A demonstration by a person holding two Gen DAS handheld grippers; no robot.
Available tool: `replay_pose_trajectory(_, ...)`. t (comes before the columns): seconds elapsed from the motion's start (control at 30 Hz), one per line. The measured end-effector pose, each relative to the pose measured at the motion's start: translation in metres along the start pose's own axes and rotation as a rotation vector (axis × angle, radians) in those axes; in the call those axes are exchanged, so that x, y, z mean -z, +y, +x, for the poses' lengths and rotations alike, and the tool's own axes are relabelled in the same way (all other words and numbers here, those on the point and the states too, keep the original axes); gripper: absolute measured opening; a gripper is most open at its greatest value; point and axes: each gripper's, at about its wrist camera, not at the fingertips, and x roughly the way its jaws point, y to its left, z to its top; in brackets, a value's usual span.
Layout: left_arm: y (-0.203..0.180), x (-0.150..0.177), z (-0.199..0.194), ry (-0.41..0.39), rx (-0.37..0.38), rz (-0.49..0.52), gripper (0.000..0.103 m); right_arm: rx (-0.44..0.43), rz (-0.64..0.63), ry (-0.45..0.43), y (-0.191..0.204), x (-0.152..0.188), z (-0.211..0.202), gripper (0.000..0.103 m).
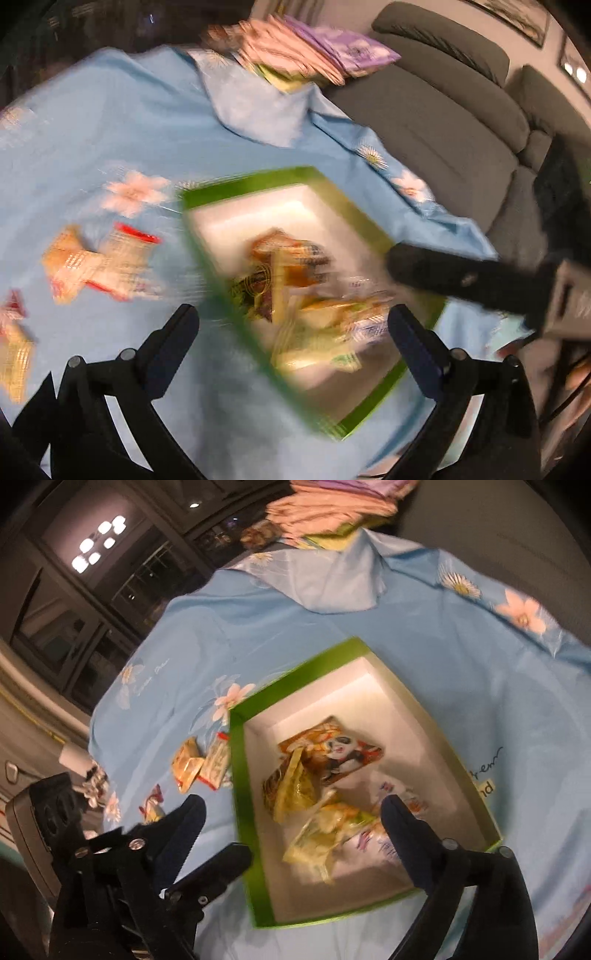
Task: Organize snacks
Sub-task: 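Move the right tool over the yellow rice-cracker bag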
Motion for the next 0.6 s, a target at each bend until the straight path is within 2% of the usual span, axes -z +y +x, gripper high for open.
replay_pose_trajectory(0.07, 0.012, 0.014, -0.020, -0.045, -0.054, 0.010, 0.103, -0.027, -0.032, 0.004, 0.019, 0.005, -0.003, 0.102)
replay_pose_trajectory(0.13, 0.029, 0.036, -0.043, -0.095, -0.062, -0.006, 0.103, -0.059, -0.074, 0.031, 0.046, 0.013, 0.001, 0.102)
replay_pose_trajectory(0.27, 0.066, 0.102, -0.081, -0.202, -0.132, -0.064, 0.103, -0.055, -0.151, 0.065, 0.095, 0.026, 0.019, 0.102)
replay_pose_trajectory(0.33, 0.077, 0.128, -0.087, -0.231, -0.167, -0.088, 0.103, -0.057, -0.174, 0.071, 0.119, 0.031, 0.034, 0.102)
replay_pose_trajectory(0.4, 0.091, 0.152, -0.086, -0.229, -0.184, -0.110, 0.103, -0.051, -0.196, 0.107, 0.142, 0.038, 0.052, 0.102)
replay_pose_trajectory(0.5, 0.105, 0.167, -0.077, -0.150, -0.213, -0.147, 0.102, -0.040, -0.255, 0.150, 0.176, 0.049, 0.079, 0.102)
replay_pose_trajectory(0.6, 0.119, 0.179, -0.084, -0.161, -0.232, -0.185, 0.102, 0.021, -0.322, 0.172, 0.206, 0.053, 0.108, 0.102)
